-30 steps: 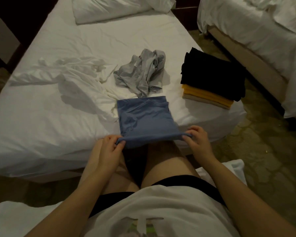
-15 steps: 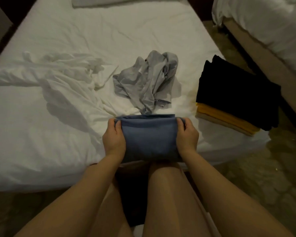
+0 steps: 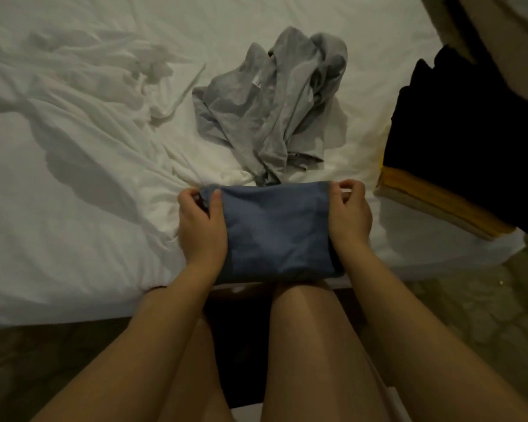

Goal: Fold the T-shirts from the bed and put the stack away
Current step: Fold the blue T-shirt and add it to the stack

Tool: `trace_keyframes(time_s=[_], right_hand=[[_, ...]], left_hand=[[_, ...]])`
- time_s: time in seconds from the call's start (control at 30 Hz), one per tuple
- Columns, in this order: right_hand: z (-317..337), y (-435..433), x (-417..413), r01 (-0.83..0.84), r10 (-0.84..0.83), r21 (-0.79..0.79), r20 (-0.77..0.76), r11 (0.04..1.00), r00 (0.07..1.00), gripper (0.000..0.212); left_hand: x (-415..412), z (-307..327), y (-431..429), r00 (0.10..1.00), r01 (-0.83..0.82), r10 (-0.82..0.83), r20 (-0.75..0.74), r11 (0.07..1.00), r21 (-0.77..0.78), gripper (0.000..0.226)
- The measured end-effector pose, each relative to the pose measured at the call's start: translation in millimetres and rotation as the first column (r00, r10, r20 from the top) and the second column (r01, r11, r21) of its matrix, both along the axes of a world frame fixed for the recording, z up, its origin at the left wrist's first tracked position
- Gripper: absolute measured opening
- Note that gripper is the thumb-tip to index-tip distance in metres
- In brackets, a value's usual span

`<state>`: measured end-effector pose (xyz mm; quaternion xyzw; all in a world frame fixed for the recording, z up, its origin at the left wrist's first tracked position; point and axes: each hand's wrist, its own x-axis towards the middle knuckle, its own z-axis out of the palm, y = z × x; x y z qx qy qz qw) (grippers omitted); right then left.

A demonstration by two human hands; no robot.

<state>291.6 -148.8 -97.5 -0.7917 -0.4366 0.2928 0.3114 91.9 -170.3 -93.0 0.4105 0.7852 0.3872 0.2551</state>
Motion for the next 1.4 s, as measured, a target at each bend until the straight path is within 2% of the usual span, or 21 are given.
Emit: trace_keyframes(time_s=[0.07, 0.13, 0.17, 0.27, 0.33, 0.37, 0.47, 0.57, 0.63, 0.73, 0.8, 0.83, 0.93, 1.03, 1.1, 1.17, 1.3, 1.4], right_hand=[[2, -18, 4, -0.031, 0.031, -0.007, -0.024, 0.999, 0.999, 0.047], [4, -32, 1, -0.100, 0.098, -0.104, -0.023, 0.990, 0.995, 0.056], [5, -34, 0, -0.119, 0.111, -0.171, -0.057, 0.978, 0.992, 0.060], [13, -25, 0, -0.135, 0.024, -0.348, -0.307, 0.928, 0.951, 0.072], [24, -23, -1, -0.116, -0.054, -0.321, -0.477, 0.940, 0.877, 0.070], [28, -25, -3, -0.106, -0.055, -0.278, -0.515, 0.955, 0.856, 0.065], [40, -40, -8, -0.115, 0.034, -0.135, -0.493, 0.984, 0.869, 0.053], [53, -56, -9, -0.107, 0.095, 0.001, -0.470, 0.994, 0.877, 0.033], [65, -70, -4, -0.108, 0.134, 0.083, -0.459, 0.991, 0.878, 0.019], [78, -82, 7, -0.045, 0.116, 0.168, -0.442, 0.985, 0.890, 0.024], [93, -85, 23, 0.017, 0.094, 0.237, -0.447, 0.971, 0.890, 0.017], [101, -84, 33, 0.046, 0.085, 0.273, -0.451, 0.961, 0.889, 0.010], [124, -79, 71, 0.126, 0.037, 0.354, -0.422, 0.927, 0.906, 0.014], [142, -68, 117, 0.196, -0.029, 0.423, -0.368, 0.885, 0.929, 0.012], [152, -56, 148, 0.237, -0.073, 0.435, -0.360, 0.869, 0.930, 0.009], [161, -43, 177, 0.268, -0.108, 0.430, -0.360, 0.862, 0.927, 0.009], [169, -15, 223, 0.319, -0.185, 0.439, -0.321, 0.840, 0.929, 0.011], [156, 5, 250, 0.362, -0.261, 0.406, -0.282, 0.839, 0.923, 0.017]], left_hand=[[-1, 2, -20, 0.997, 0.050, -0.051, -0.054, 0.999, -0.019, 0.045], [-4, 1, -38, 0.986, 0.094, -0.106, -0.126, 0.991, -0.098, 0.056], [-6, 2, -41, 0.987, 0.098, -0.115, -0.114, 0.985, -0.141, 0.058], [-12, 16, -31, 0.995, 0.090, -0.099, -0.013, 0.939, -0.331, 0.061], [-15, 24, -19, 0.990, 0.139, -0.115, 0.083, 0.903, -0.406, 0.070], [-16, 26, -16, 0.982, 0.180, -0.136, 0.133, 0.891, -0.417, 0.073], [-13, 28, -21, 0.956, 0.280, -0.211, 0.204, 0.863, -0.420, 0.072], [-5, 34, -45, 0.959, 0.267, -0.222, 0.175, 0.913, -0.308, 0.058], [3, 46, -64, 0.961, 0.219, -0.173, 0.217, 0.953, -0.208, 0.053], [13, 65, -77, 0.953, 0.192, -0.170, 0.250, 0.979, -0.067, 0.047], [23, 85, -72, 0.944, 0.216, -0.213, 0.252, 0.976, 0.013, 0.045], [30, 95, -67, 0.939, 0.235, -0.238, 0.248, 0.971, 0.044, 0.046], [61, 127, -48, 0.897, 0.354, -0.387, 0.212, 0.918, 0.176, 0.058], [104, 152, -23, 0.803, 0.529, -0.585, 0.117, 0.789, 0.311, 0.050], [133, 159, 0, 0.749, 0.600, -0.658, 0.079, 0.725, 0.338, 0.037], [162, 164, 23, 0.725, 0.633, -0.686, 0.062, 0.699, 0.332, 0.031], [213, 169, 68, 0.698, 0.686, -0.715, -0.021, 0.661, 0.303, 0.034], [243, 164, 97, 0.688, 0.722, -0.714, -0.134, 0.653, 0.226, 0.037]])
